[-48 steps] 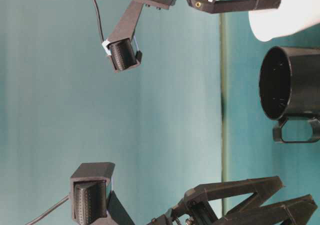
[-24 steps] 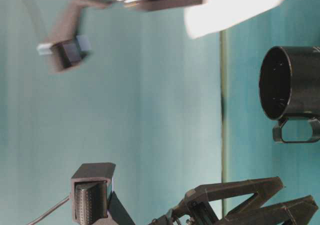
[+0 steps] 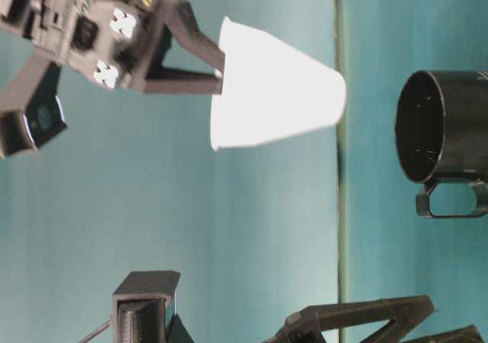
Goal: Put the paper cup into the moved cup holder.
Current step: 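Lift the white paper cup and carry it left over the cup holder, then lower the paper cup into the black cup holder with the right gripper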
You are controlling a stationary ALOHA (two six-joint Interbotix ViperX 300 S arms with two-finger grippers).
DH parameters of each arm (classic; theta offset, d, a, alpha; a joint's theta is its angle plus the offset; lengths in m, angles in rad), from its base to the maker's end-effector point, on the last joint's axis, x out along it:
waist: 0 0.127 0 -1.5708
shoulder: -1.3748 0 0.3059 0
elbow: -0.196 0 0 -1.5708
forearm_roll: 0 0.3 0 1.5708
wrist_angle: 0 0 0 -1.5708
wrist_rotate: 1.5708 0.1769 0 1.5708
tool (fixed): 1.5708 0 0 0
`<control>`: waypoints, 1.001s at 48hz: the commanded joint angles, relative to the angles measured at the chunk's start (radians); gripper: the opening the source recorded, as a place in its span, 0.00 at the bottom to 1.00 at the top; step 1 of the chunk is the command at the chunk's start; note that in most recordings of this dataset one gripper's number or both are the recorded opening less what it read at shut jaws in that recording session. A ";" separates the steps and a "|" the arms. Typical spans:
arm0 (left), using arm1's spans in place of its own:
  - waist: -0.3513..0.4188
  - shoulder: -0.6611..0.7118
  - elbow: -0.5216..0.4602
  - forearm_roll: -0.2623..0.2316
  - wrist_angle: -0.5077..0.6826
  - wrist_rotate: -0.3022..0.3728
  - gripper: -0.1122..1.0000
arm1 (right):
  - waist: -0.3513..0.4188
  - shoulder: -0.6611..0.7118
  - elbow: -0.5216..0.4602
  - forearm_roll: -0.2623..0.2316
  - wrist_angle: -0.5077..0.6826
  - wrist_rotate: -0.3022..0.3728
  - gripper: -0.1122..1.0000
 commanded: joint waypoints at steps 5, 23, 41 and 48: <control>-0.002 -0.015 -0.006 0.002 -0.005 0.002 0.89 | 0.008 0.060 -0.038 0.002 -0.012 0.008 0.07; -0.002 -0.017 -0.005 0.002 -0.005 0.002 0.89 | 0.028 0.158 -0.049 0.000 -0.089 0.008 0.06; -0.002 -0.017 -0.003 0.002 -0.005 0.002 0.89 | 0.017 0.181 -0.026 -0.017 -0.098 0.006 0.07; -0.002 -0.017 -0.005 0.003 -0.005 0.002 0.89 | 0.014 0.186 -0.002 -0.017 -0.124 0.008 0.07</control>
